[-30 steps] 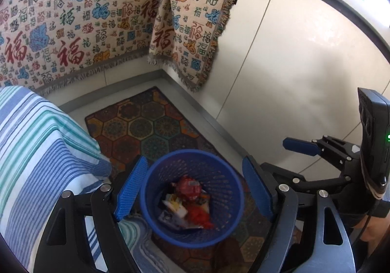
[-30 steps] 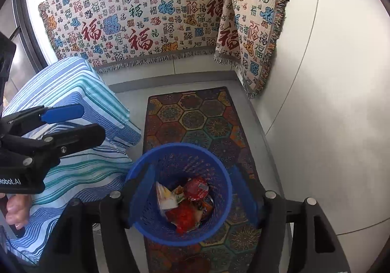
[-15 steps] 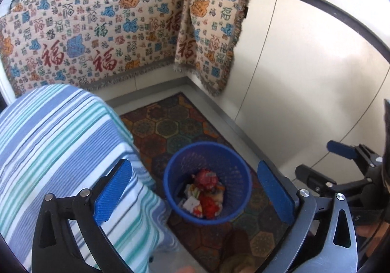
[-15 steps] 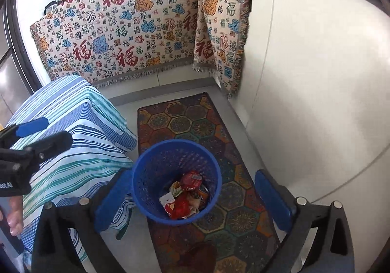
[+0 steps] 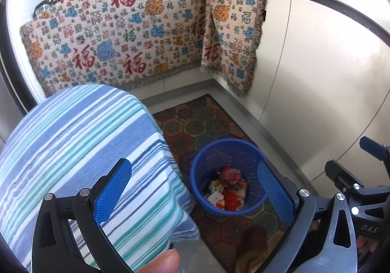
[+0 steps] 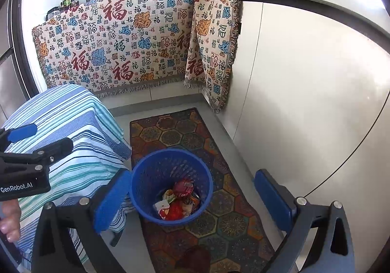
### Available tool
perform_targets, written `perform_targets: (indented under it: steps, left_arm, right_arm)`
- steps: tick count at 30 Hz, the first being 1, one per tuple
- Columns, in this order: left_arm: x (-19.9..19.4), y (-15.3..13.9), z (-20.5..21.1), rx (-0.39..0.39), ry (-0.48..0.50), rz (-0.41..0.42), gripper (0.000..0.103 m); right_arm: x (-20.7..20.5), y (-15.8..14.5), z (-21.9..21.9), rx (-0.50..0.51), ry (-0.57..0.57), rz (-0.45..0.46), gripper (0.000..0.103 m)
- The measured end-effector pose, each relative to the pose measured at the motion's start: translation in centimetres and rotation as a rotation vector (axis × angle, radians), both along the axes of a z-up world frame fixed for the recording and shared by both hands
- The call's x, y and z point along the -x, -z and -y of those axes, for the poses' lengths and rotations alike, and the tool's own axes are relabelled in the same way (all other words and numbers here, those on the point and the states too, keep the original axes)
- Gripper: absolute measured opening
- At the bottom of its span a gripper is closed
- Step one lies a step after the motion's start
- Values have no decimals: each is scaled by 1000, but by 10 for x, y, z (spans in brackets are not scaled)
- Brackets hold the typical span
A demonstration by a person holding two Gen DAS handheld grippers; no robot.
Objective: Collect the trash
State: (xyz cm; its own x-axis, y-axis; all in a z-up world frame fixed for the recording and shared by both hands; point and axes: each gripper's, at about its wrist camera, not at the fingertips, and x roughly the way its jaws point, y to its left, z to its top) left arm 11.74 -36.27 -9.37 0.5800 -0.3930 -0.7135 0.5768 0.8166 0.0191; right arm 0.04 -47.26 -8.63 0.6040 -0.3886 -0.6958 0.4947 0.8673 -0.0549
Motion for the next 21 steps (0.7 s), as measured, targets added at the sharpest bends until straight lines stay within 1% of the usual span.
perform_targets:
  steps: [3,5,7,13,21]
  left_arm:
    - [2,-1,-2,11,3,1,103]
    - [0,-1,-4,32,17,-33,103]
    - [-2,-2,-4,38,20,-51,103]
    - [0,-2,-3,18,4,-43,103]
    - [-4,2,-1,-16,-14,-57,103]
  right_arm:
    - [1,0,-1,-1,0,-4,103]
    - [2,0,0,-5,-2,-4,103]
    - [1,0,0,-8,-3,-4,103]
    - [1,0,-2,-13,-10,-1,103]
    - [0,-1,-4,-10,-14,-3,103]
